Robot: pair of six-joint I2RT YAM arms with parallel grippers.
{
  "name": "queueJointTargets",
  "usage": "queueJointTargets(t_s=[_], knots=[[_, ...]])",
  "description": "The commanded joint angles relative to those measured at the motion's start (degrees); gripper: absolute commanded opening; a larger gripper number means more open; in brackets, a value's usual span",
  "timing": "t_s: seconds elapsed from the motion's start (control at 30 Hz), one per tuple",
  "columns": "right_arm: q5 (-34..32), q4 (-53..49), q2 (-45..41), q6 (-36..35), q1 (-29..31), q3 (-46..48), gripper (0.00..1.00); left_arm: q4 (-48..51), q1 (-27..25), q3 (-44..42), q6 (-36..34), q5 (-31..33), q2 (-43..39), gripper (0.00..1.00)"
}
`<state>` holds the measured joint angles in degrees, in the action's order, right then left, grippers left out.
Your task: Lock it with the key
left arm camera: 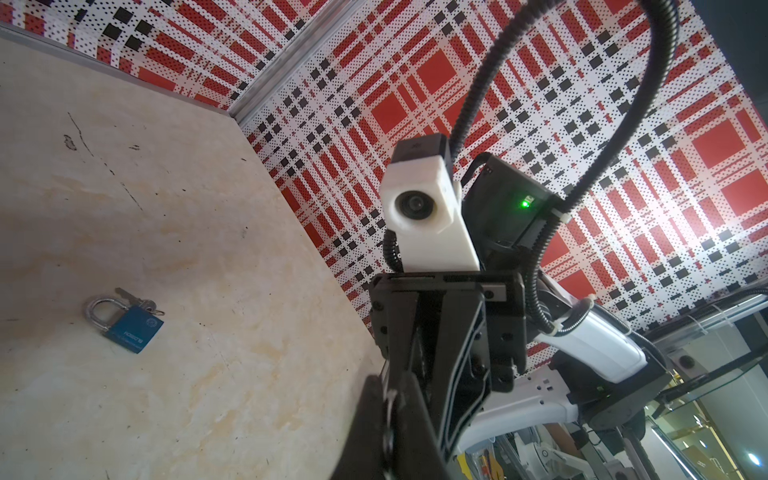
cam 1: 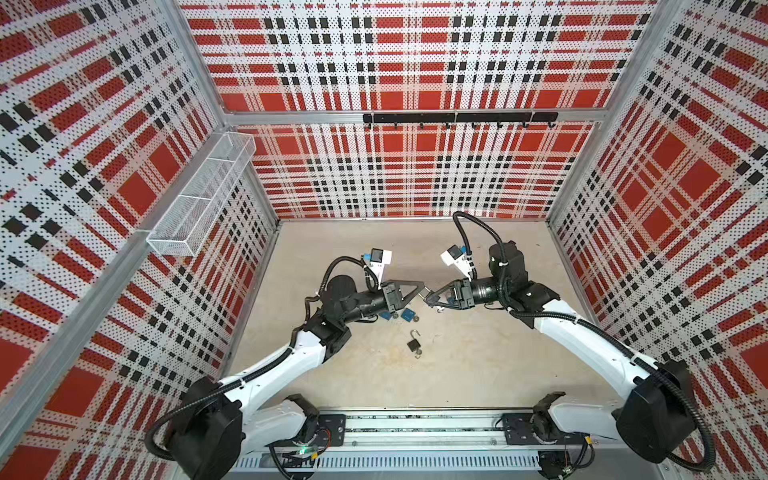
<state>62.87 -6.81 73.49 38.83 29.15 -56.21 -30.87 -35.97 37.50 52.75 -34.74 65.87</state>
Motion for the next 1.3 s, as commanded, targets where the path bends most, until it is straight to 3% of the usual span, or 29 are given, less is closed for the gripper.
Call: queueJointTargets(t_s=[0.0, 1.27], knots=[[-3.5, 15.6, -0.1, 0.1, 0.7, -1.8, 0.0, 6.4, -6.5, -2.6, 0.4, -8.4, 1.3, 0.0], [-6.9, 15.1, 2.1, -0.8, -2.0, -2.7, 0.0, 2.0, -19.8, -5.3, 5.1, -2.0, 2.1, 0.0]])
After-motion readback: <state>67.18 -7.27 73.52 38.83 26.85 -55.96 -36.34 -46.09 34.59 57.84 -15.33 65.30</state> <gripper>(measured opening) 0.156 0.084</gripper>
